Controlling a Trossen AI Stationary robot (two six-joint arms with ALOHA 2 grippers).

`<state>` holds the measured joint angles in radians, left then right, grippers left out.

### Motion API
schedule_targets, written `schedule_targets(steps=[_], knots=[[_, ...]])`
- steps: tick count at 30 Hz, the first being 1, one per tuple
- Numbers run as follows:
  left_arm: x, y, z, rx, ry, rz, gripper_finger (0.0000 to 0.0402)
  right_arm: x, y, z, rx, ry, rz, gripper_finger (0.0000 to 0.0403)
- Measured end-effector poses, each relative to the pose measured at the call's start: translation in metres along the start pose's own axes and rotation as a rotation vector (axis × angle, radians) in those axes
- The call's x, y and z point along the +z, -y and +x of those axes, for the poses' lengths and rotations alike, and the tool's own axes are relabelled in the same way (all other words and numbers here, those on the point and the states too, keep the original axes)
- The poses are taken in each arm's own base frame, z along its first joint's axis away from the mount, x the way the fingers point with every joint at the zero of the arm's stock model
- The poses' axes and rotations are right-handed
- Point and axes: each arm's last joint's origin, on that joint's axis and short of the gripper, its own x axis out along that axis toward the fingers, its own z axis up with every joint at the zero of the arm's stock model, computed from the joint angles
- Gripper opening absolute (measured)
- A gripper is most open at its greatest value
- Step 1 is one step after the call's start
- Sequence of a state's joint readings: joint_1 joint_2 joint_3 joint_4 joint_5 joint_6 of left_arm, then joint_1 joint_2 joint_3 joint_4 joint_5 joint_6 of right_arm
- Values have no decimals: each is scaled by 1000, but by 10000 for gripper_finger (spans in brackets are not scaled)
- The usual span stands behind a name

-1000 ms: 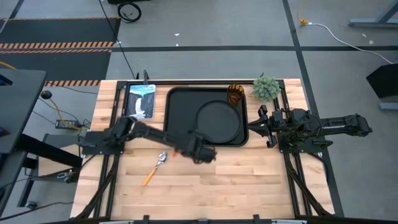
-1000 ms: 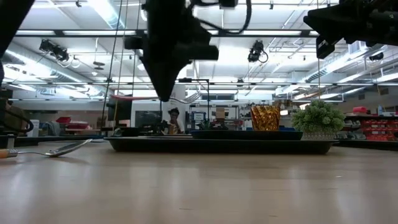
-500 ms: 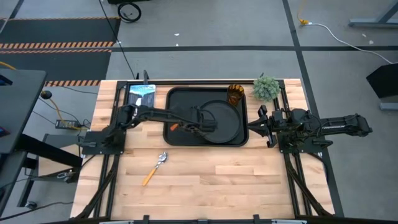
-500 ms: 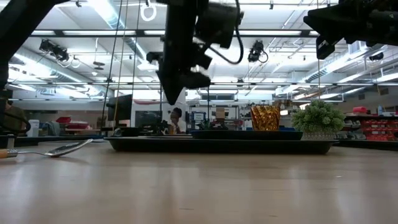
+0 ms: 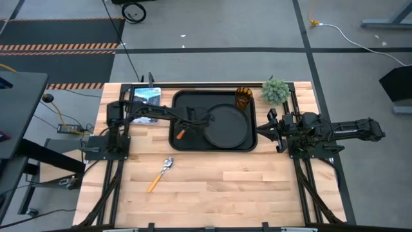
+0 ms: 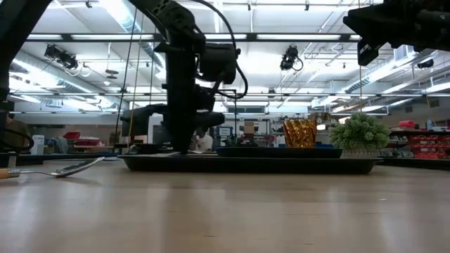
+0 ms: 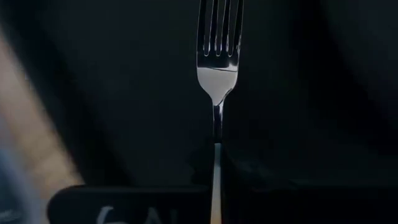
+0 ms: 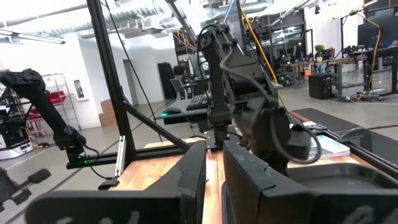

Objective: Pick and place plate/cup/fork/spoon on tray
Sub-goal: Put the orange fork to the left of the black plate

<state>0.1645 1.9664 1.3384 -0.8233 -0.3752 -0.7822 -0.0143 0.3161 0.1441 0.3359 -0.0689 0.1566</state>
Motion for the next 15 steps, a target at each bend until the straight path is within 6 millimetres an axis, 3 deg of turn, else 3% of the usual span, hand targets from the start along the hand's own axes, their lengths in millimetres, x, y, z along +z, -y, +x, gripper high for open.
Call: schedule_targets(steps=[15], knots=[[12, 0, 3, -109, 5, -380, 24, 0, 0, 0, 14, -1, 22, 64]])
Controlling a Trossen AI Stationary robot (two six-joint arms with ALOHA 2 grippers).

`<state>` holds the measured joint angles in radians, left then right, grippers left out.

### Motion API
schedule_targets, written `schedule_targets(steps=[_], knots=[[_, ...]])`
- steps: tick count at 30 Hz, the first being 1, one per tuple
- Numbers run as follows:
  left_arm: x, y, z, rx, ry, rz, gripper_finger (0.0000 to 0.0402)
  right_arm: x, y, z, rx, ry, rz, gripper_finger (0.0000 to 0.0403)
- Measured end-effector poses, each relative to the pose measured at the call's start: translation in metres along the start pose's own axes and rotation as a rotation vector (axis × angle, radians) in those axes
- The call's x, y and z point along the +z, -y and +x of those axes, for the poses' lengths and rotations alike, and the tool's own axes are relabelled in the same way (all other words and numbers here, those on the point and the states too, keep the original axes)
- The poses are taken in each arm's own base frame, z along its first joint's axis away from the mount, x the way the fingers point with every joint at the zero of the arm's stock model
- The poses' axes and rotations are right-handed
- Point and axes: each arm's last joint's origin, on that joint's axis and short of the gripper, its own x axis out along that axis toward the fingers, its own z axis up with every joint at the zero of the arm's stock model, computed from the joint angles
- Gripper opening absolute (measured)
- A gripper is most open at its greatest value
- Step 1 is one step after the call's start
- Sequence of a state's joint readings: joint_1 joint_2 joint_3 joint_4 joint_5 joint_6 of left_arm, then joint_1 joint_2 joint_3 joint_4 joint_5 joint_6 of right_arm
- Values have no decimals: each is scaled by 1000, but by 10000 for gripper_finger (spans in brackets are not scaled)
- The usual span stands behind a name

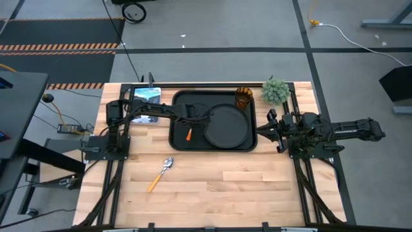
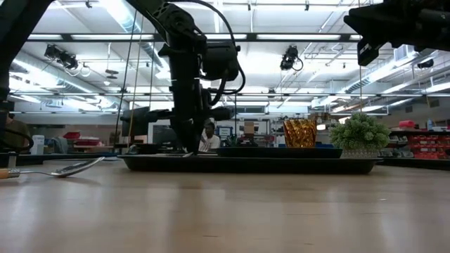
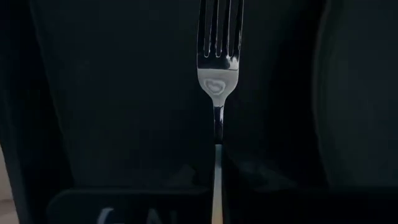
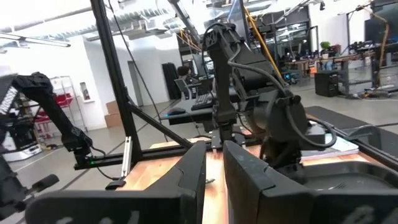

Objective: Pick and place plate/cup/fork/spoon on tray
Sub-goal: Put the orange fork to the left of the black plate, then put the yellow spoon to the left of the orange fork

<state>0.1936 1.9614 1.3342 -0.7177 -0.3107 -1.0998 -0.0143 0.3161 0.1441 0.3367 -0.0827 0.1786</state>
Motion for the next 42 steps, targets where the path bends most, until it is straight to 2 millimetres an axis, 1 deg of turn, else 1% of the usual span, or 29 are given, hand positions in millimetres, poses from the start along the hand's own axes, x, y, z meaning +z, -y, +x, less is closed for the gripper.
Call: schedule_targets(steps=[5, 13, 15, 17, 19, 21, 25, 27, 30, 34, 36, 38, 42], knots=[[0, 0, 0, 0, 0, -63, 42, 0, -2, 0, 58, -10, -8, 64], [0, 0, 0, 2, -6, -84, 101, 0, -3, 0, 94, -15, -25, 64], [-1, -1, -1, -10, -43, -18, 113, 0, -3, 0, 94, -15, -28, 64], [-1, -1, -5, -58, -106, 64, 119, 0, -3, 0, 94, -15, -30, 64], [-3, -1, -14, -123, -200, 147, 120, 0, -3, 0, 96, -16, -32, 64], [-9, -1, -24, -188, -287, 209, 116, -1, -3, 0, 97, -18, -33, 64], [-29, -2, -55, -268, -417, 311, 105, -1, -3, 0, 100, -22, -32, 64], [-43, -4, -70, -254, -457, 366, 101, -1, -3, 0, 100, -24, -39, 64], [-72, -7, -86, -197, -507, 463, 94, -1, -3, 0, 100, -24, -46, 64], [-117, -9, -104, -112, -555, 586, 85, -1, -3, 0, 99, -24, -46, 64], [-137, -9, -110, -60, -508, 571, 84, -1, -3, 0, 99, -25, -46, 64], [-152, -9, -114, -18, -445, 508, 90, -2, -3, 0, 99, -25, -49, 64], [-172, -10, -117, 29, -418, 430, 127, -1, -3, 0, 100, -24, -58, 64]])
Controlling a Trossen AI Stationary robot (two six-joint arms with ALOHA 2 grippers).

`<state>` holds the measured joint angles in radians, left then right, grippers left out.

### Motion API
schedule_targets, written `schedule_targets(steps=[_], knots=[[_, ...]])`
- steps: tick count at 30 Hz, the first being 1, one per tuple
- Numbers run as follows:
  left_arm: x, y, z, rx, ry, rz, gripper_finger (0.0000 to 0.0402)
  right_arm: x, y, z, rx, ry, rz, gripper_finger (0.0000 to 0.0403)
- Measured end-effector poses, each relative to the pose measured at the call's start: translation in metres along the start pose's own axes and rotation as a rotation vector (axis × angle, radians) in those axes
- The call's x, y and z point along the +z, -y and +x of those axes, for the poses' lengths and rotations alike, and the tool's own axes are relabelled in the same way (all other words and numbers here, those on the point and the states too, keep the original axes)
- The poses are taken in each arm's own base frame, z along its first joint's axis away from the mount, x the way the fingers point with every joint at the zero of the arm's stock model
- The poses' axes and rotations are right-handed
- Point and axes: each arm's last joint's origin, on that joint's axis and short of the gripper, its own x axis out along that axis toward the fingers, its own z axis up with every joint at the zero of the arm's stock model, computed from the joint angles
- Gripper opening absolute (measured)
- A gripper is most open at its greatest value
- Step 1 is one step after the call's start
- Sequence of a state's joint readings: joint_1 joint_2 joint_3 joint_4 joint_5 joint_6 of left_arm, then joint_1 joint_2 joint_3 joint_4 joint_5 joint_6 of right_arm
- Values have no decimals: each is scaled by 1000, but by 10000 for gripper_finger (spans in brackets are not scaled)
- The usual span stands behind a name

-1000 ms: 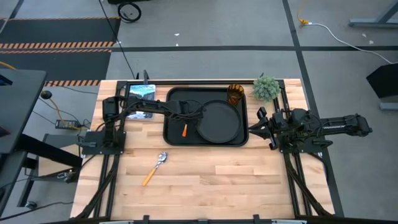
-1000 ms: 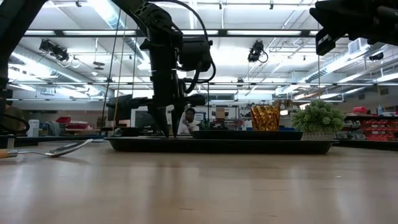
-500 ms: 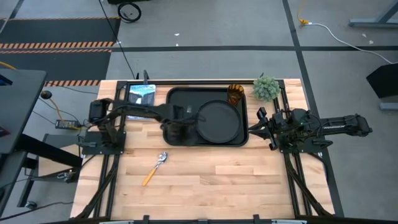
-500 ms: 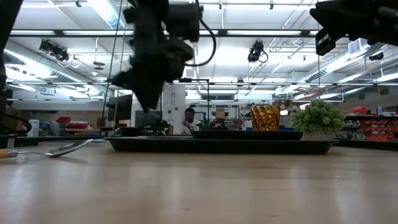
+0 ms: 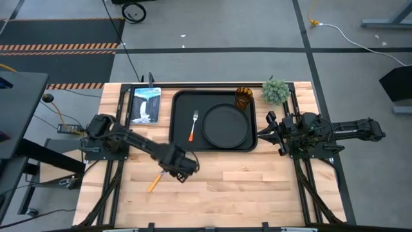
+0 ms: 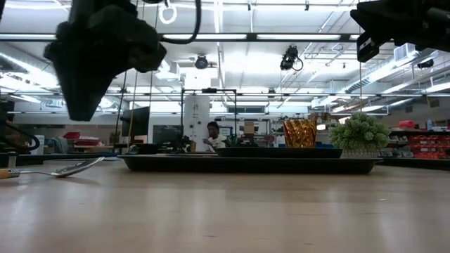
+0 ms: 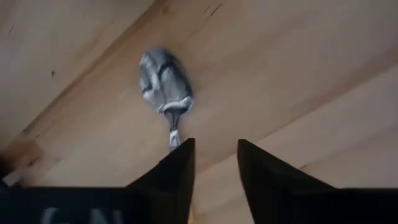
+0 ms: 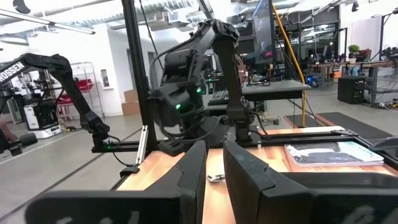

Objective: Pick and place plate/cup/fork/spoon on tray
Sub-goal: Put the yellow spoon to the left of the orange fork

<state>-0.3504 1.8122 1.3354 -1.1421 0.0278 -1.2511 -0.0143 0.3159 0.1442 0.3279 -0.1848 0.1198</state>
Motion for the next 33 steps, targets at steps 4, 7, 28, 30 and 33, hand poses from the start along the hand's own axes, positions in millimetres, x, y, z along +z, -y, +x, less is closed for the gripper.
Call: schedule_targets(steps=[4, 7, 28, 30, 33], knots=[[-13, 5, 14, 47, -2, 34, 170, 0, 0, 0, 1, -1, 0, 64], [-23, -2, 31, 89, -50, 53, 173, 0, 0, 0, 4, -5, 1, 64], [-35, -30, 73, -65, -95, -68, 140, 2, -1, 0, 17, 18, 4, 64], [-35, -30, 73, -65, -96, -68, 134, 2, -1, 0, 17, 19, 3, 64], [-35, -29, 73, -68, -102, -68, 112, 2, -1, 0, 17, 20, 3, 64]])
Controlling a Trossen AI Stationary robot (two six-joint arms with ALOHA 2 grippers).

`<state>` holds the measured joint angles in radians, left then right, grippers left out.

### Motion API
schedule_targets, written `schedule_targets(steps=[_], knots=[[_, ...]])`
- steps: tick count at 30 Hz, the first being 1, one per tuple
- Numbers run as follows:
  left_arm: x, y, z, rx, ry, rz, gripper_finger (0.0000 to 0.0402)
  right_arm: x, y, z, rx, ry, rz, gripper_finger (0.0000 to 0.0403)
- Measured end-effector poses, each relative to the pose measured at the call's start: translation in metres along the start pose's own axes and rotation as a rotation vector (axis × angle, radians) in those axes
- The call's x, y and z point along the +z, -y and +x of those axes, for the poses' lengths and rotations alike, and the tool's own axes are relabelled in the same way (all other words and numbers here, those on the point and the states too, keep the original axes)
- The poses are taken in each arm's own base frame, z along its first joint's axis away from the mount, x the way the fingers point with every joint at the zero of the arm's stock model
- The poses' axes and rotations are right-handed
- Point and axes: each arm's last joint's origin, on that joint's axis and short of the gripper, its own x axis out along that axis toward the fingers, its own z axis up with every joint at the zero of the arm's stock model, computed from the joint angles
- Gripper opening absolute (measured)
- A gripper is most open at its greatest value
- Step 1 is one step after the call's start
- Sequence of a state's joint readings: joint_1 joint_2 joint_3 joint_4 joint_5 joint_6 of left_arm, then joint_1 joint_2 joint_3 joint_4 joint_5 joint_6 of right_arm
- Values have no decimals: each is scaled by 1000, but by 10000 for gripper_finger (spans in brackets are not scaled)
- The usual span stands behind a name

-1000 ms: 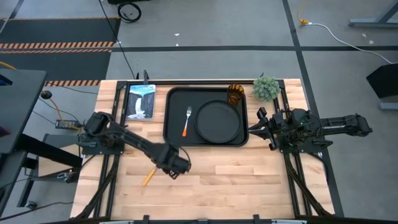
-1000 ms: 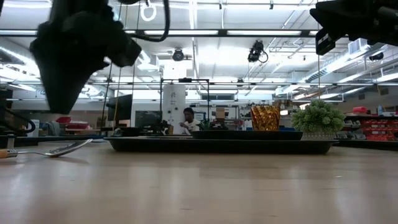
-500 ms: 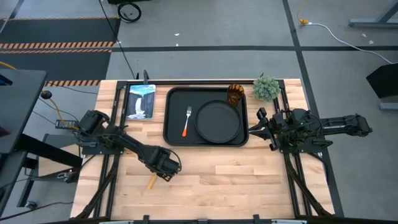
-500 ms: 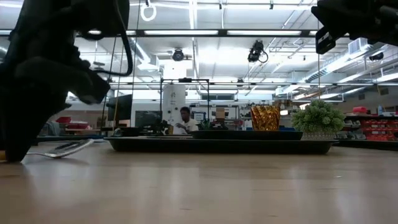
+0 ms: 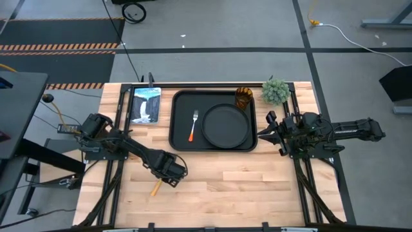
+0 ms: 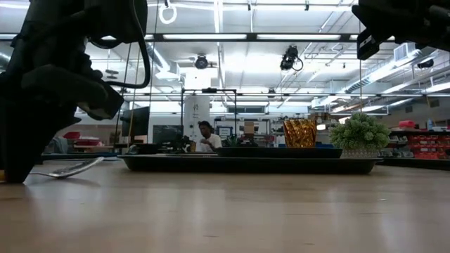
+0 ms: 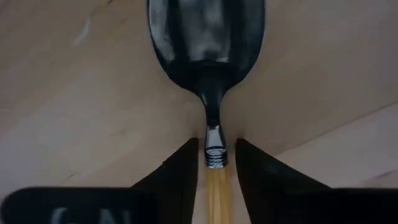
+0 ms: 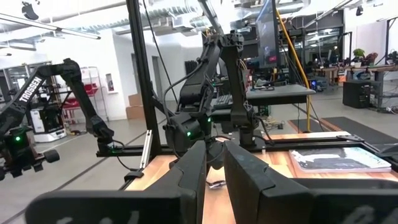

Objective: Pick and place plate/cup/fork/spoon on tray
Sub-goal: Put the yellow spoon to the left of the orange fork

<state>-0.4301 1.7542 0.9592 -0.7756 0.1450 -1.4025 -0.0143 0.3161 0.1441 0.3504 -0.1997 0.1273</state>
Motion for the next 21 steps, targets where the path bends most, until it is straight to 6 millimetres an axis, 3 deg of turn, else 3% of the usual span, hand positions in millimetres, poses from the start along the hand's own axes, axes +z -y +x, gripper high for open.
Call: schedule_targets(steps=[7, 12, 21], knots=[[0, 0, 1, 3, -6, -13, 43, 0, 0, 0, 0, 0, 0, 64], [-1, -2, -6, -22, 2, -38, 42, -1, 0, 0, -1, -9, -7, 64], [-2, -10, -54, -224, 101, -90, 50, 0, 0, 0, -1, -4, -17, 64]])
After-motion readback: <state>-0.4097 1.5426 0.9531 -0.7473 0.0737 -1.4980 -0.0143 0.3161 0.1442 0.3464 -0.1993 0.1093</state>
